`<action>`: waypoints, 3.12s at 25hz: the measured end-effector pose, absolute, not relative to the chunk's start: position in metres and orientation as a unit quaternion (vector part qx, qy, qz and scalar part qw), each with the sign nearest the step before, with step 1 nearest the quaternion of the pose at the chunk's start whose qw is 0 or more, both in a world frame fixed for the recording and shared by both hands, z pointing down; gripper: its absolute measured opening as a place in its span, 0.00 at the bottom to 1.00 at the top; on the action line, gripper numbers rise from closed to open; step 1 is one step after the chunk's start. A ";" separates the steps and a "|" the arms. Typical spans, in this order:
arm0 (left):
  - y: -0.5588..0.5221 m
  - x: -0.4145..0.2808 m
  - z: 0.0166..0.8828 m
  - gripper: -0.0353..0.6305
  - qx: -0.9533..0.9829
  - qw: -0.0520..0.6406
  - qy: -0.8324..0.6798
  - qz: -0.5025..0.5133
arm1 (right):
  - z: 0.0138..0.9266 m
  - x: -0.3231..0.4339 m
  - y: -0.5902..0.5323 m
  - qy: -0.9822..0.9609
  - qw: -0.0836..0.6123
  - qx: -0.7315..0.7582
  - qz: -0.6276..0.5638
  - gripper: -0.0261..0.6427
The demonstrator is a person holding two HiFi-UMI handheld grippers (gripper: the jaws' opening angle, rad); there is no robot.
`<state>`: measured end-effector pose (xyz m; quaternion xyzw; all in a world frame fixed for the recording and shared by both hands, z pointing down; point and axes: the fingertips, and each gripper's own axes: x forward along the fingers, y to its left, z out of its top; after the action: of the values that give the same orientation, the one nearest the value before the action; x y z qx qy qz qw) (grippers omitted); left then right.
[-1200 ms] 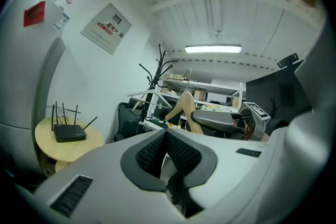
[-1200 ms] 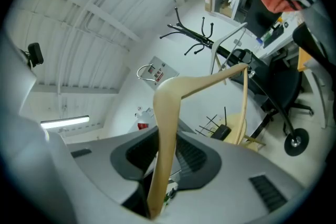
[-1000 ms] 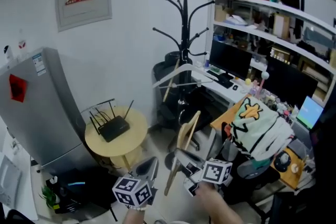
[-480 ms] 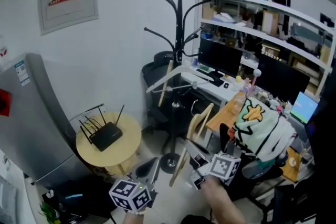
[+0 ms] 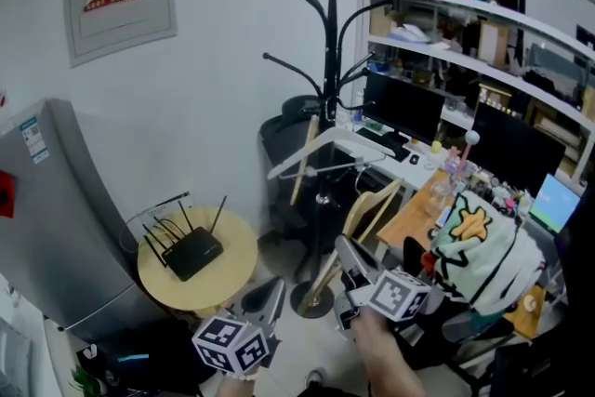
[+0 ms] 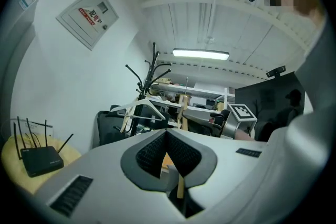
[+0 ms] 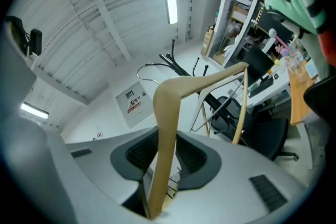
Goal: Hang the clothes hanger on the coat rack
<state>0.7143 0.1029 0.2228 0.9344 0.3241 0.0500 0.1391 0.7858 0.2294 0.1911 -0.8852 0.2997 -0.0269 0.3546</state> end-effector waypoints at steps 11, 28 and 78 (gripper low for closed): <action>0.102 0.795 0.210 0.05 0.940 0.125 0.315 0.039 | 0.163 0.873 0.238 0.286 0.342 -0.895 0.019 0.22; 0.119 0.885 0.183 0.05 0.919 0.133 0.371 0.028 | 0.144 0.956 0.254 0.237 0.331 -0.912 0.053 0.22; 0.064 0.959 0.195 0.05 0.847 0.186 0.498 0.028 | 0.123 1.092 0.231 0.123 0.387 -0.912 0.054 0.22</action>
<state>0.9587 0.0642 0.1951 0.8466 0.4980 0.0276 0.1855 1.0922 0.2311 0.1235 -0.9122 0.1229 0.0535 0.3873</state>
